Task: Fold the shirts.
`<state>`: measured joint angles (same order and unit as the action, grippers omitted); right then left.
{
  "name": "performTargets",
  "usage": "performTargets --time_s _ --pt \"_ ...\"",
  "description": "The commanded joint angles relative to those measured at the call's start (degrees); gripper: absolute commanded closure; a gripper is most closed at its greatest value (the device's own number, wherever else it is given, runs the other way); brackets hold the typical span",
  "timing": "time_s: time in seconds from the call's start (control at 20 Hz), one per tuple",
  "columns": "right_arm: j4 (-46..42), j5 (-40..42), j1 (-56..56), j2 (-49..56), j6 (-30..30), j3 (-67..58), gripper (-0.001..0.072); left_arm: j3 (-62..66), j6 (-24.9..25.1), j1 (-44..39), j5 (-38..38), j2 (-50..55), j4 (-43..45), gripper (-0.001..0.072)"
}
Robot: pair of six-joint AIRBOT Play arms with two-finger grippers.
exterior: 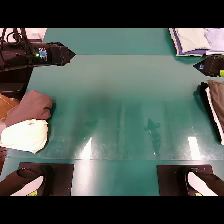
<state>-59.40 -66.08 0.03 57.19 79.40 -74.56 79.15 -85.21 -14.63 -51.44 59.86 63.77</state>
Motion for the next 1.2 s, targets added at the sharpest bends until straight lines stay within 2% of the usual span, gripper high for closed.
performTargets --time_s 0.0,0.55,0.7,0.75,0.85,0.95,1.0,1.05,1.1,1.15 --pt "-0.33 0.20 0.35 -0.04 0.00 0.00 0.0694 0.02 0.00 -0.04 0.02 -0.04 0.00 0.0680" --pt "-0.31 0.11 0.35 -0.04 0.02 0.02 0.0694 0.02 -0.02 -0.04 0.07 -0.04 0.00 0.0680" --pt "-0.33 0.11 0.35 -0.04 0.02 0.02 0.0694 0.04 0.22 0.35 7.39 -0.07 0.46 0.0680" --pt "-0.33 0.13 0.35 -0.04 0.00 0.02 0.0694 0.33 0.24 1.29 6.99 -0.42 1.84 0.0680" --pt "-0.31 0.04 0.35 -0.04 0.00 0.02 0.0694 0.44 0.11 5.25 0.87 -1.92 8.04 0.0680" --pt "-0.37 0.11 0.35 -0.04 0.00 0.02 0.0694 0.33 -1.27 10.51 -9.44 -2.60 16.15 0.0679" --pt "-0.37 0.20 0.35 -0.04 0.00 0.02 0.0694 -0.42 -1.57 13.20 -13.79 -2.60 19.91 0.0611" --pt "-0.37 0.28 0.35 -0.04 0.00 0.02 0.0694 -2.12 -1.86 15.98 -16.31 -2.60 23.30 0.0304" --pt "-0.37 0.63 0.35 -0.04 0.00 0.02 0.0694 -4.85 -2.38 18.78 -16.59 -2.60 25.88 0.0146" --pt "-0.35 1.01 0.35 -0.04 0.00 0.02 0.0694 -7.98 -2.91 21.27 -15.74 -2.60 27.19 0.0148"
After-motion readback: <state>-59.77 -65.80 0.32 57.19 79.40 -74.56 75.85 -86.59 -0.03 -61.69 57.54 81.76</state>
